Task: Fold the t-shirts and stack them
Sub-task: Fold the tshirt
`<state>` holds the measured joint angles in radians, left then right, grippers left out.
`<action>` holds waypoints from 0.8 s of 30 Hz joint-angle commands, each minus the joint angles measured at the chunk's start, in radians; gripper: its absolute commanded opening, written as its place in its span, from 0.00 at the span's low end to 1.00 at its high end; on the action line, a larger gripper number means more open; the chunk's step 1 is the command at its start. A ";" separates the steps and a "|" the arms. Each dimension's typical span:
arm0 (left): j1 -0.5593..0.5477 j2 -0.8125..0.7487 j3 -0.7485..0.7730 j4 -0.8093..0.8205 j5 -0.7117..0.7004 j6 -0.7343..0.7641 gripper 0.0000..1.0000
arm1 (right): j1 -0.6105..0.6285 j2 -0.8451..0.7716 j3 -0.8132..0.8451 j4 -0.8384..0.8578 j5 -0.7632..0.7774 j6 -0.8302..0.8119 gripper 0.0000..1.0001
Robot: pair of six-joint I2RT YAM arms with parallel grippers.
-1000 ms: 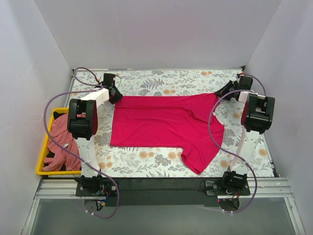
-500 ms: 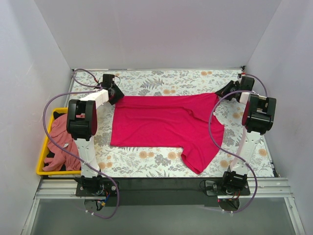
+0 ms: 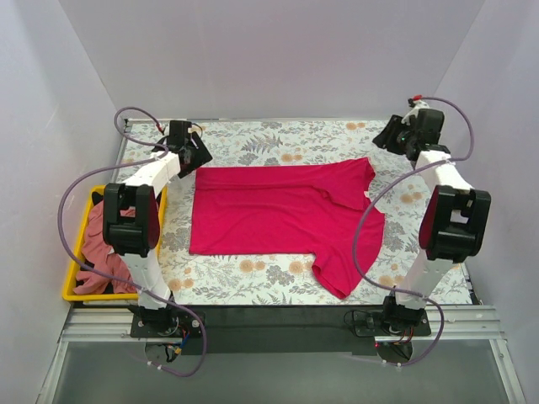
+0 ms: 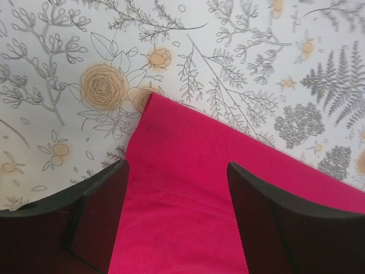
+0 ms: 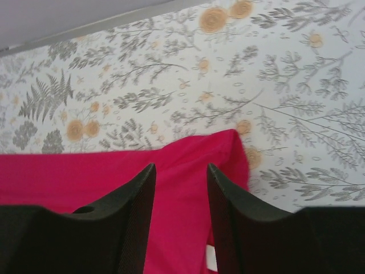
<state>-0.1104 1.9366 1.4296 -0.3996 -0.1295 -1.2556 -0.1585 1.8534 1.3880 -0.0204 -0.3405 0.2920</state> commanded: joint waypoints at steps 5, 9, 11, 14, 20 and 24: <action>-0.041 -0.269 -0.206 -0.045 -0.078 0.032 0.69 | 0.354 -0.183 -0.150 -0.165 0.303 -0.277 0.38; -0.064 -0.392 -0.340 -0.045 -0.094 0.036 0.69 | 0.534 -0.183 -0.191 -0.208 0.431 -0.396 0.34; -0.080 -0.447 -0.395 -0.041 -0.105 0.041 0.69 | 0.573 -0.169 -0.192 -0.220 0.465 -0.422 0.30; -0.092 -0.481 -0.475 -0.024 -0.116 0.045 0.69 | 0.614 -0.148 -0.188 -0.231 0.483 -0.445 0.29; -0.106 -0.484 -0.523 0.007 -0.154 0.068 0.69 | 0.636 -0.091 -0.172 -0.260 0.501 -0.442 0.28; -0.106 -0.475 -0.509 0.013 -0.168 0.070 0.69 | 0.636 -0.057 -0.178 -0.262 0.518 -0.436 0.27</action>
<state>-0.2127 1.4803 0.8982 -0.4129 -0.2523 -1.2034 0.4736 1.7794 1.1946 -0.2718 0.1379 -0.1349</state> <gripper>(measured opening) 0.687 0.278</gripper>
